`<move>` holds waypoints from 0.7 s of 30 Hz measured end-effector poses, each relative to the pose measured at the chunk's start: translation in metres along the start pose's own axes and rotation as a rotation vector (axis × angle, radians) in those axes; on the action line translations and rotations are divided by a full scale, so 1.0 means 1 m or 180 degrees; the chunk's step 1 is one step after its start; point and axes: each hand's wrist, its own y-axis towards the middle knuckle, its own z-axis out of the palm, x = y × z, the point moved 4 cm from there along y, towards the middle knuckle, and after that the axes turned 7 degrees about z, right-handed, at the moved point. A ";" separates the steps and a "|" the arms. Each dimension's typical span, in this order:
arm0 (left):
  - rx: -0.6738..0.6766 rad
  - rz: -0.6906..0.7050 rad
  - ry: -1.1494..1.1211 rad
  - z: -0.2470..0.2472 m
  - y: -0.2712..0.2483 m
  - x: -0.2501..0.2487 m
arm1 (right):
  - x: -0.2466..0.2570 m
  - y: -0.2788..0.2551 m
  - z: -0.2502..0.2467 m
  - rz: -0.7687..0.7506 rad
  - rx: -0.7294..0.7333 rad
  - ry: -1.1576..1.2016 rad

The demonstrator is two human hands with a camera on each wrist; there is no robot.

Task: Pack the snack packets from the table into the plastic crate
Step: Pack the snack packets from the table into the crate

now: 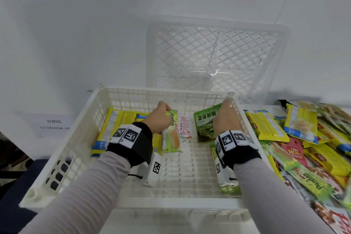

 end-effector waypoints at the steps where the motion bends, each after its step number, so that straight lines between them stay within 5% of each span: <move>1: 0.0076 0.0039 0.0030 0.004 0.000 0.000 | 0.000 0.003 0.005 0.0055 0.0112 -0.0017; 6: 0.0347 0.0182 0.0342 0.019 -0.002 0.004 | -0.001 0.005 0.022 0.0314 0.0766 -0.0142; 11: 0.0705 -0.0006 0.0624 0.027 -0.007 0.008 | 0.018 -0.016 0.017 -0.0359 0.0440 -0.0830; 13: 0.0896 -0.0066 0.0861 0.030 -0.010 0.006 | 0.025 -0.026 0.019 -0.0432 0.0684 -0.1180; 17: 0.0885 0.0188 0.2636 0.038 -0.020 0.002 | 0.018 -0.046 0.050 -0.0160 0.1975 -0.1781; 21: 0.0490 0.0923 0.3682 0.050 -0.027 -0.011 | 0.008 -0.041 0.063 -0.0325 0.2085 -0.1670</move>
